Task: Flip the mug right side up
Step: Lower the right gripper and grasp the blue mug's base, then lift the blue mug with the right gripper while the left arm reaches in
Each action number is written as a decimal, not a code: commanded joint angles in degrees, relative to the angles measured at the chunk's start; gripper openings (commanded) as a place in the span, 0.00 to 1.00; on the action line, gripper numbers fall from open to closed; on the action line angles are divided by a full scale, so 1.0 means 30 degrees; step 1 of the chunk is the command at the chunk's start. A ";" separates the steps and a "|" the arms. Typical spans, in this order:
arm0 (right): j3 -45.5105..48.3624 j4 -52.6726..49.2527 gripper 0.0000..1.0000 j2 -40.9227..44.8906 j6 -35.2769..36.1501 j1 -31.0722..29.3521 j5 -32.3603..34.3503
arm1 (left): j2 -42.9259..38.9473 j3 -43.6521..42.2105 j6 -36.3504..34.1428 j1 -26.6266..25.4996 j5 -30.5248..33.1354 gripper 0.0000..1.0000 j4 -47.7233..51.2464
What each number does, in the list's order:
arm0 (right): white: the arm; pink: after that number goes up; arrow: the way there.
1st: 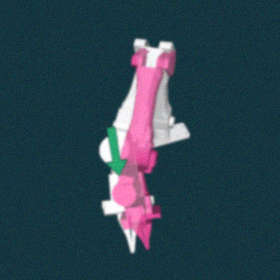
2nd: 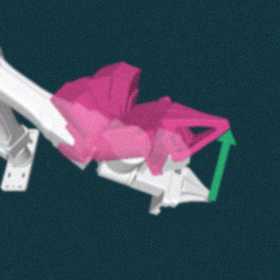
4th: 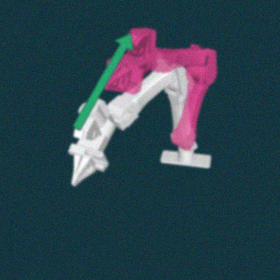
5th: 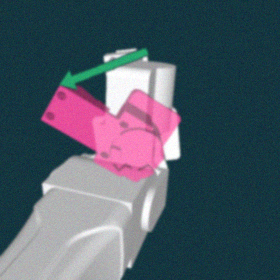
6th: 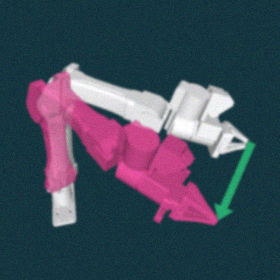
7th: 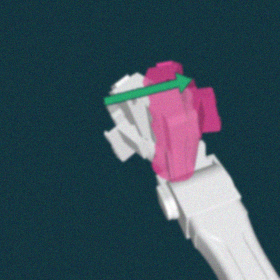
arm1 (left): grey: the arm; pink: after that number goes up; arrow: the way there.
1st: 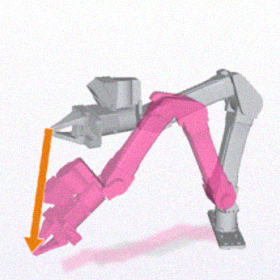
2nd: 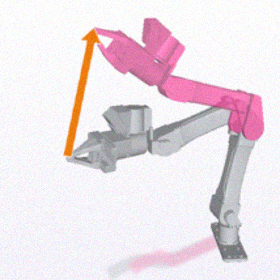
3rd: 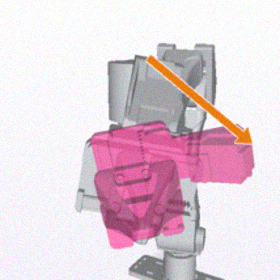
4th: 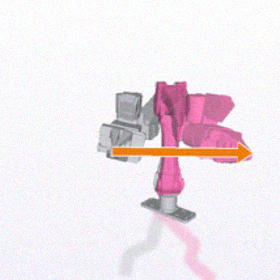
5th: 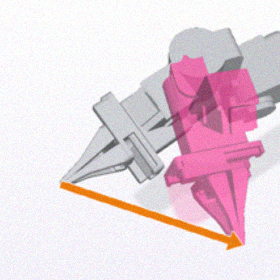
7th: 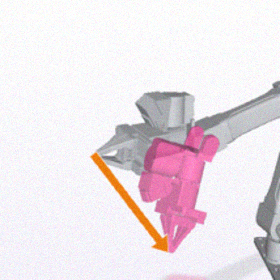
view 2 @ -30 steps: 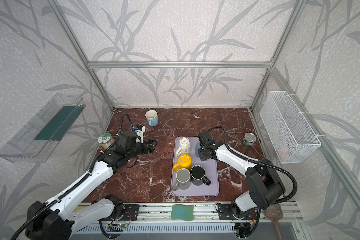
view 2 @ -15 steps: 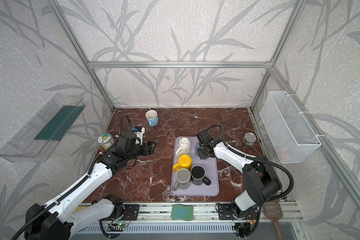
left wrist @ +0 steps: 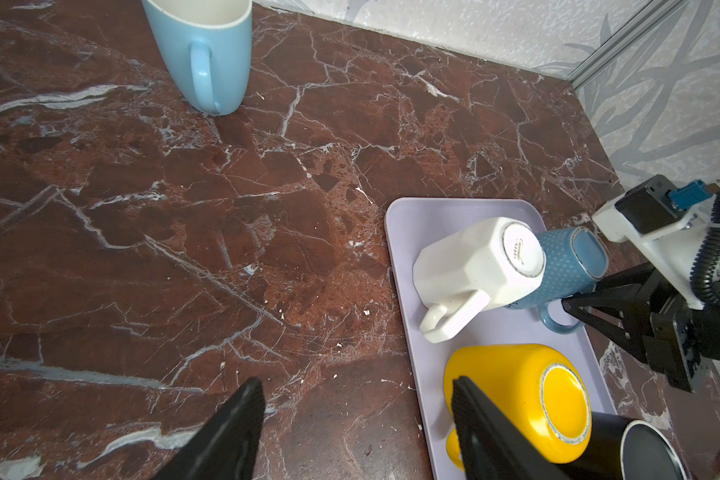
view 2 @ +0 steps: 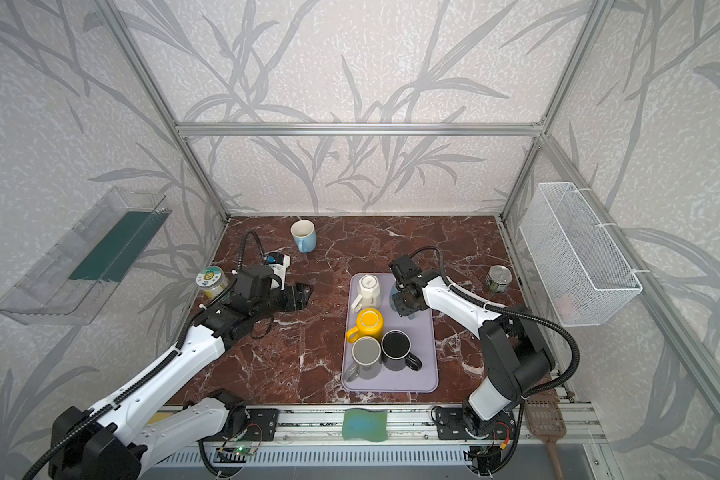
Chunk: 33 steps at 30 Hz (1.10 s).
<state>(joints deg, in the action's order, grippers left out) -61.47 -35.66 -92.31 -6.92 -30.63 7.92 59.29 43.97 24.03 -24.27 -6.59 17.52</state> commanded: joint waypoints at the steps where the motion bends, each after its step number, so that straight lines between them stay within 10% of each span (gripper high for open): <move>1: -0.0616 -0.0812 0.20 -0.0378 0.0295 0.0089 0.0200 | -0.0014 0.0242 -0.0190 -0.0030 -0.0023 0.74 0.0060; 10: -0.0872 -0.0940 0.00 -0.0461 0.0498 0.0132 0.0493 | -0.0016 0.0462 -0.0284 -0.0041 -0.0001 0.74 0.0313; 33: 0.1173 0.2797 0.00 0.5076 0.0489 0.1903 -0.3309 | -0.1214 0.0057 0.0304 -0.0112 -0.0052 0.73 -0.0296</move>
<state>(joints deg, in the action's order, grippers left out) -58.28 -32.51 -80.88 -4.93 -25.50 0.67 56.93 43.99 24.21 -24.32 -6.59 17.85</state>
